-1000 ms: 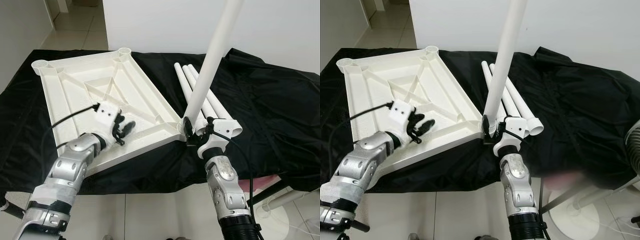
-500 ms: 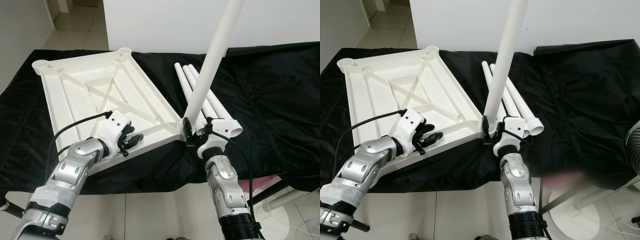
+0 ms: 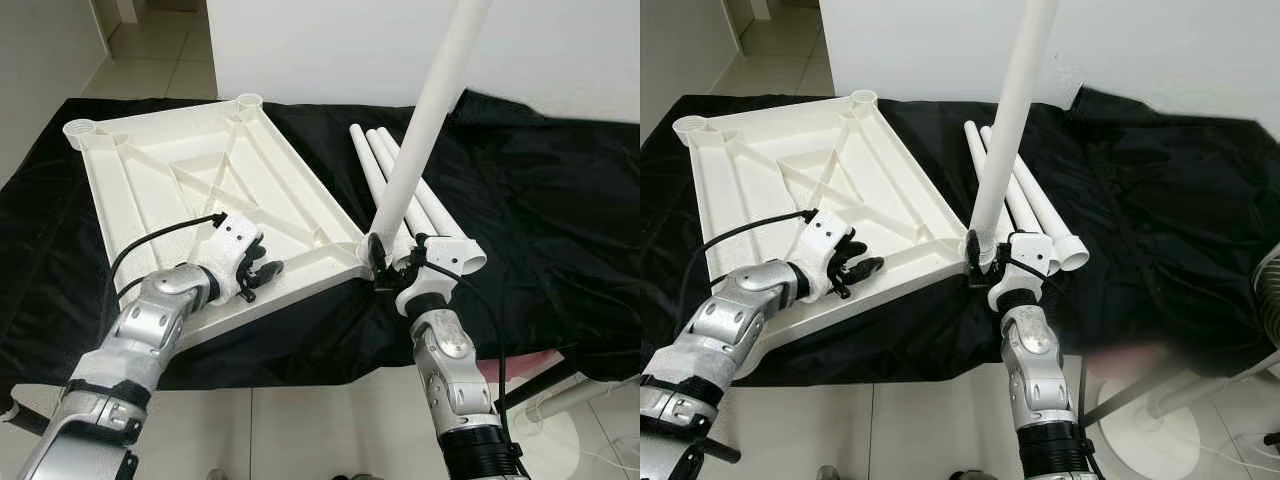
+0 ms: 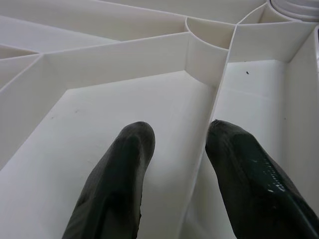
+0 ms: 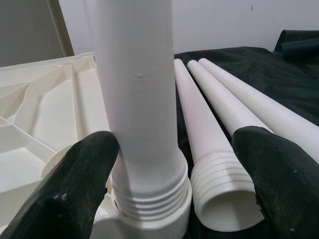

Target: Building children table

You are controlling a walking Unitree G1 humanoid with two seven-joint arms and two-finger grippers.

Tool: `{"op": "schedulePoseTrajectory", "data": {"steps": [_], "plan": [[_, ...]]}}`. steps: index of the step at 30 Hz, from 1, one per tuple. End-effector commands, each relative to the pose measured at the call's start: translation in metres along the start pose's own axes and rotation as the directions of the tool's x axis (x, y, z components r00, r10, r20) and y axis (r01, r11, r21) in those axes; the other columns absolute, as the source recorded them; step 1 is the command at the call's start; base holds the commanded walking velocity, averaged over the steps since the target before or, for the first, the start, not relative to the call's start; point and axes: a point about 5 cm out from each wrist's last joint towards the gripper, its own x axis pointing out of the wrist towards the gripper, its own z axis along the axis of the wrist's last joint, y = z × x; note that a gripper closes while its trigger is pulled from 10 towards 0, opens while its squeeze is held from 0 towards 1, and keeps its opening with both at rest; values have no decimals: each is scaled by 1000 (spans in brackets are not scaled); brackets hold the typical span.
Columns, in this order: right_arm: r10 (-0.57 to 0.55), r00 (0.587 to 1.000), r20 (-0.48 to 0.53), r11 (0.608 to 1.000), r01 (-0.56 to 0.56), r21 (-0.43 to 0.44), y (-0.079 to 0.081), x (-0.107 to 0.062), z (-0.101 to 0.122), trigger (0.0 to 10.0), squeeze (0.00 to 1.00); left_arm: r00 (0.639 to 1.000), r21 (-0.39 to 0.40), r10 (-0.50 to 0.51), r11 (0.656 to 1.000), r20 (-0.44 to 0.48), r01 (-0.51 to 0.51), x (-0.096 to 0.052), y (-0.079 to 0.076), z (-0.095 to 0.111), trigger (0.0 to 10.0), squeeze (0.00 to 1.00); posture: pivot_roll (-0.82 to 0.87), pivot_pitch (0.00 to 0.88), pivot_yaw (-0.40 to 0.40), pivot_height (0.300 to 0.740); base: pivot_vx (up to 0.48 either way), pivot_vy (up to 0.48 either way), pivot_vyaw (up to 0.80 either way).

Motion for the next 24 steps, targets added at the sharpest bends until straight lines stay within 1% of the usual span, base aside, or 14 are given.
{"op": "schedulePoseTrajectory", "data": {"steps": [1, 3, 4, 6, 7, 8, 10, 11, 12, 13, 18, 22, 23, 24], "plan": [[-27, 1000, -7, 1000, 27, -7, -6, 0, -2, 10000, 0, 994, 2, 103, 995, -41, -103, 1, 9, -4, 10000, 0, -73, 79, -35, 740, 0, 0, 0], [-29, 1000, -6, 1000, 29, -8, -6, 1, -2, 10000, 0, 994, 6, 99, 995, -47, -98, 2, 9, -4, 10000, 0, -74, 78, -35, 740, 0, 0, 0], [-31, 999, -6, 999, 31, -10, -6, 1, -2, 10000, 0, 996, 5, 80, 997, -48, -80, 3, 8, -3, 10000, 216, -75, 78, -33, 740, 0, 0, 0], [-32, 999, -6, 999, 32, -10, -6, 1, -2, 10000, 0, 996, 3, 71, 997, -45, -71, 3, 7, -2, 10000, 216, -75, 78, -33, 740, 0, 0, 0], [-33, 999, -5, 999, 33, -11, -6, 1, -2, 10000, 0, 997, -12, 67, 998, -42, -68, 3, 7, -2, 10000, 1000, -75, 78, -33, 740, 0, 0, 0], [-33, 999, -5, 999, 33, -11, -6, 1, -2, 10000, 0, 997, -12, 67, 998, -42, -68, 3, 7, -2, 10000, 1000, -75, 78, -33, 740, 0, 0, 0], [-36, 999, -4, 999, 36, -12, -7, 1, -2, 10000, 0, 996, 21, 66, 998, -57, -65, 4, 7, -1, 10000, 1000, -75, 78, -33, 740, 0, 0, 0], [-36, 999, -1, 999, 36, -11, -7, 1, -2, 10000, 0, 995, 49, 69, 997, -72, -66, 4, 8, 0, 10000, 898, -75, 78, -33, 740, 0, 0, 0], [-36, 999, -1, 999, 36, -11, -7, 1, -2, 10000, 0, 995, 49, 69, 997, -72, -66, 4, 8, 0, 10000, 898, -75, 78, -33, 740, 0, 0, 0], [-36, 999, 1, 999, 36, -11, -7, 1, -1, 10000, 0, 994, 76, 64, 995, -84, -58, 5, 7, 1, 10000, 0, -75, 77, -32, 740, 0, 0, 0], [-35, 999, 3, 999, 35, -11, -7, 2, -1, 10000, 0, 994, 86, 54, 995, -100, -45, 5, 7, 2, 10000, 0, -75, 77, -32, 740, 0, 0, 0], [-36, 999, 4, 999, 36, -12, -7, 1, -2, 10000, 0, 989, 86, 59, 995, -139, -47, 6, 7, 2, 10000, 0, -78, 77, -30, 740, 0, 0, 0], [-36, 999, 4, 999, 36, -12, -7, 1, -2, 10000, 0, 987, 93, 58, 995, -149, -45, 7, 6, 1, 9647, 0, -78, 77, -30, 740, 0, 0, 0], [-37, 999, 4, 999, 37, -11, -7, 1, -2, 10000, 0, 985, 93, 62, 995, -159, -48, 7, 6, 0, 6235, 0, -78, 78, -28, 740, 0, 0, 0]]}}
